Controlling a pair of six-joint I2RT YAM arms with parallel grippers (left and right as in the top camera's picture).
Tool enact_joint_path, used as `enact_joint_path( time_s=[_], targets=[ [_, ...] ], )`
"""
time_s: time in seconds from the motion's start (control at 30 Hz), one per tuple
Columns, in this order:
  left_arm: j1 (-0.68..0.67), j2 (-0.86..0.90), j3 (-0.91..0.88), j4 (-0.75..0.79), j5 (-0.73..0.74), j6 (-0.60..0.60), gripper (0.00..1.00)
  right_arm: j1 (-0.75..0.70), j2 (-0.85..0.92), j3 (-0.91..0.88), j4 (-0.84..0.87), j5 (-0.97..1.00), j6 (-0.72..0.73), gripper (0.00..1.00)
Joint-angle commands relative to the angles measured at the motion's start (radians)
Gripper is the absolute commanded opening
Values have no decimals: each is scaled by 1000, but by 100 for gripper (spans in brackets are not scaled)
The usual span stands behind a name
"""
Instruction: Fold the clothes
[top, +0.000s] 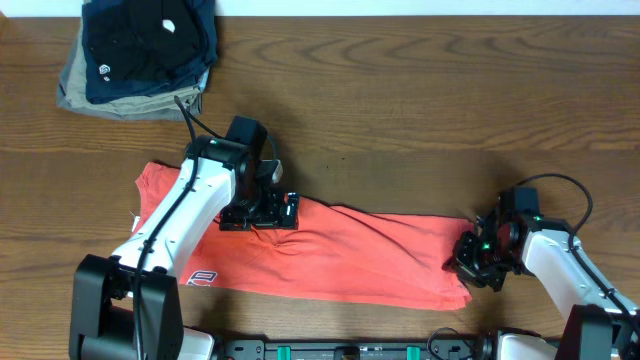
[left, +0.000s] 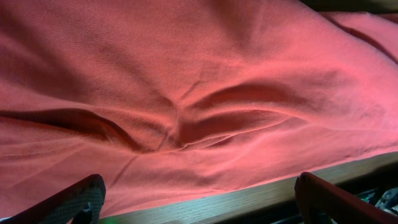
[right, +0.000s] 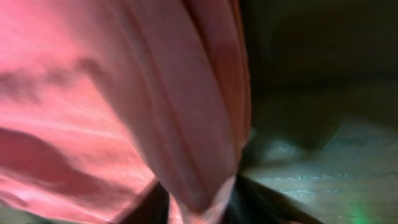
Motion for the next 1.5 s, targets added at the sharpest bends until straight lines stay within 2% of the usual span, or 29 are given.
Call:
enact_joint_path(
  time_s=[0.0, 0.23, 0.47, 0.63, 0.8, 1.03, 1.47],
  targets=[
    [1, 0, 9, -3, -13, 10, 98, 8, 4, 6, 2, -32, 3, 1],
    [1, 0, 9, -3, -13, 9, 98, -14, 3, 132, -78, 73, 2, 1],
    [1, 0, 1, -3, -13, 9, 98, -100, 3, 409, -273, 274, -32, 1],
    [1, 0, -5, -3, -13, 9, 98, -182, 3, 596, -384, 292, -80, 1],
    [1, 0, -8, 2, -13, 9, 98, -206, 3, 702, -446, 292, -79, 1],
    [1, 0, -8, 13, -12, 8, 98, -137, 3, 703, -460, 292, -83, 1],
    [1, 0, -8, 16, -12, 8, 98, 172, 3, 648, -416, 291, -64, 1]
  ],
)
